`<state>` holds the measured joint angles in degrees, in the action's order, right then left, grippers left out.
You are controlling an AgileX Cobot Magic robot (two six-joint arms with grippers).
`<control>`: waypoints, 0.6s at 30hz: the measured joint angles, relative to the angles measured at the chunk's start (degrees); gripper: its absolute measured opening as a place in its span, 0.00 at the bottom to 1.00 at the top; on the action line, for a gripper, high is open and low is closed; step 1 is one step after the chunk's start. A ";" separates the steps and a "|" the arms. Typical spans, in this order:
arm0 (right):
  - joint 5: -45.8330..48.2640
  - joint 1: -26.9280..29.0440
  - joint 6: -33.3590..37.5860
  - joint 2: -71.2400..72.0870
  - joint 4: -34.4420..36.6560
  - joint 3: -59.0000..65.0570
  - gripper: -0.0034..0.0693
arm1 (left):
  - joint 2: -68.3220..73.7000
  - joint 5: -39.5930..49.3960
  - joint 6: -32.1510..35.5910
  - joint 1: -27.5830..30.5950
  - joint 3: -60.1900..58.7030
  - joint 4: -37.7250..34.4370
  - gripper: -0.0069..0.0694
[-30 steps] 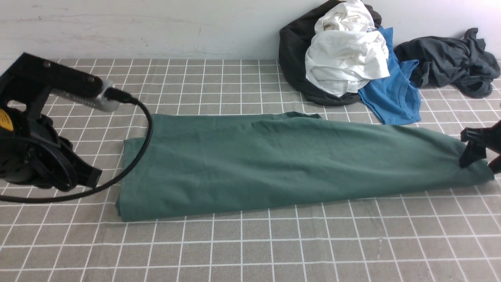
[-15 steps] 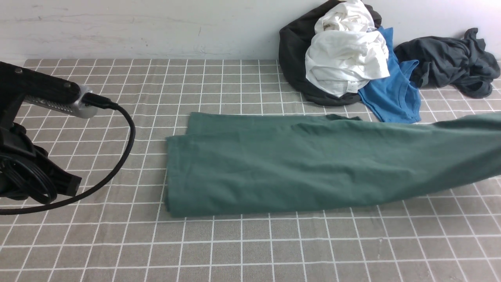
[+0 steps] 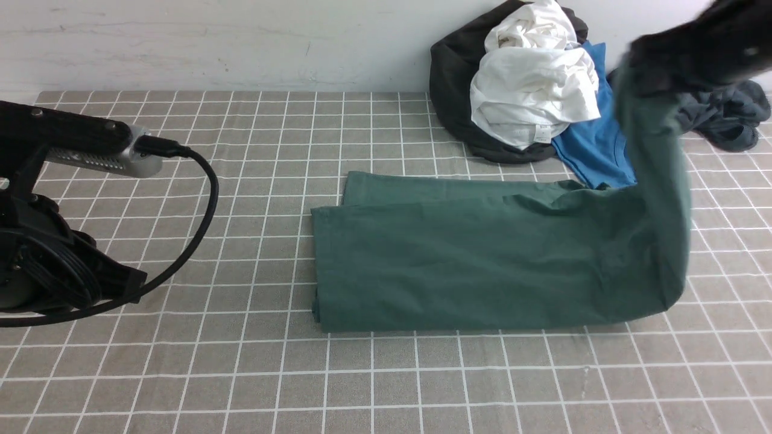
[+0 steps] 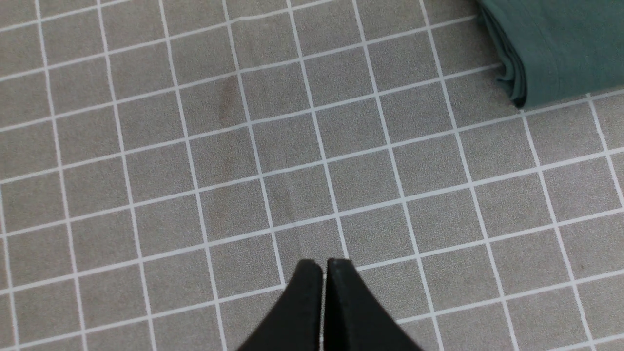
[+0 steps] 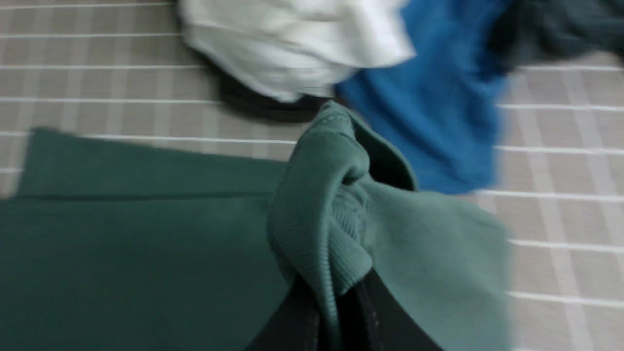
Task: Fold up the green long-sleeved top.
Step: Use the right arm to drag the right edge of the fabric to the left and folds it over the left edge
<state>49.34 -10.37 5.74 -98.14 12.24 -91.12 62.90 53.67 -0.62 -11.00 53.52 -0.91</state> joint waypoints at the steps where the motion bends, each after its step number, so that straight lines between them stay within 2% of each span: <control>1: -1.77 -3.62 0.20 -1.74 1.12 0.00 0.10 | 0.00 -0.02 0.00 0.00 0.00 0.00 0.08; 3: -7.26 -11.62 0.37 -6.17 2.23 0.00 0.10 | 0.00 -0.19 0.00 0.00 0.00 -0.06 0.08; 4: -7.70 -12.81 0.37 -6.59 2.27 0.00 0.10 | 0.00 -0.27 0.00 0.00 0.00 -0.06 0.08; 6: -11.95 -19.29 0.37 -12.57 2.42 -1.28 0.10 | 0.00 -0.46 0.00 0.00 0.00 -0.06 0.08; 8: -13.60 -22.32 0.37 -17.60 2.42 -3.95 0.10 | 0.00 -0.46 0.00 0.00 0.00 -0.06 0.08; 13: -11.15 -24.84 0.37 -26.39 2.42 -12.14 0.16 | 0.00 -0.46 0.14 0.00 0.00 -0.06 0.08; 15: -8.06 -24.84 0.37 -29.01 2.42 -17.18 0.29 | 0.00 -0.46 1.11 0.00 0.00 -0.06 0.08; 16: -7.81 -24.84 0.37 -29.14 2.42 -17.89 0.30 | 0.00 -0.46 1.22 0.00 0.00 -0.06 0.08; 18: -4.62 -24.84 0.37 -28.86 2.16 -22.74 0.43 | -0.06 -0.46 2.12 0.00 0.00 -0.06 0.08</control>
<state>44.72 -35.22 6.11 -127.00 14.40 -113.86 62.85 53.21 1.50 -11.00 53.52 -0.98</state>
